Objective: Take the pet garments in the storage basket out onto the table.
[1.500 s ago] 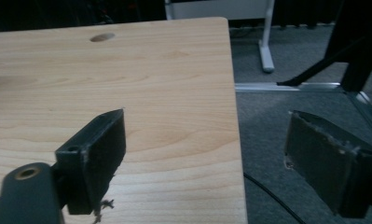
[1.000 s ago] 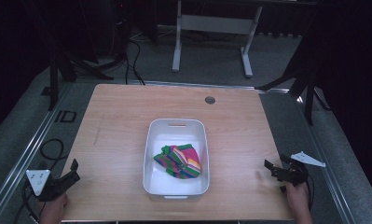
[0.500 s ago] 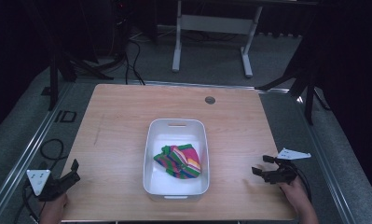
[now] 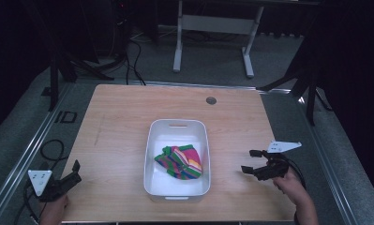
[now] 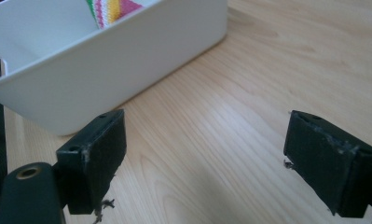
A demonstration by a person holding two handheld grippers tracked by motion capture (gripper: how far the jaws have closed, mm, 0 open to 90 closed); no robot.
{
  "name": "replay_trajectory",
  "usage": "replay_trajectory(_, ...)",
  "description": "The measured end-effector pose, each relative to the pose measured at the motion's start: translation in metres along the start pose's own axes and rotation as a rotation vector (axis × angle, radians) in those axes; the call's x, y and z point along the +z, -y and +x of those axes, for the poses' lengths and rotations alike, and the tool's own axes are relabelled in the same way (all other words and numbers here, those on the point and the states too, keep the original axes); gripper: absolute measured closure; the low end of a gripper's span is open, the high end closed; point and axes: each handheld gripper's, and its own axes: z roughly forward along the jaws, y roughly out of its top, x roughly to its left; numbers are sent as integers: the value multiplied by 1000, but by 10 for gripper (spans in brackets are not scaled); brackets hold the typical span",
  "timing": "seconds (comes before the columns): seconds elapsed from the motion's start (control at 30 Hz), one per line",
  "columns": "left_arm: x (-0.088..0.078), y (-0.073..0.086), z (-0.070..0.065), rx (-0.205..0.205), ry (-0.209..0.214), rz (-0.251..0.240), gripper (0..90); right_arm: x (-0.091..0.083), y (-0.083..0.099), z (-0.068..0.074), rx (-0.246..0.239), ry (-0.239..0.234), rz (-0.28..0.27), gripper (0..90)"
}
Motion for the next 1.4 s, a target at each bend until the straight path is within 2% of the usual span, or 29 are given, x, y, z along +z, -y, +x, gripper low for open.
replay_trajectory(0.1, 0, 0, 0, 2, 2, -1, 9, 4, -13, 9, -40, 11, 16, 126)
replay_trajectory(0.23, 0, 0, 0, -1, 2, 0, 9, 11, -31, 22, -99, 2, 45, 126)
replay_trajectory(0.53, 0, 0, 0, -2, 6, -2, 9, 23, -71, 36, -127, -58, 25, 127)
replay_trajectory(0.87, 0, 0, 0, -1, 7, -1, 9, 44, -102, 52, -186, -105, 67, 136)
replay_trajectory(0.97, 0, 0, 0, -1, 8, -1, 9, 53, -108, 56, -220, -127, 88, 151)
replay_trajectory(1.3, 0, 0, 0, 1, 12, -3, 9, 95, -126, 74, -248, -191, 174, 150)
replay_trajectory(1.4, 0, 0, 1, 0, 14, -2, 9, 109, -130, 78, -263, -194, 201, 150)
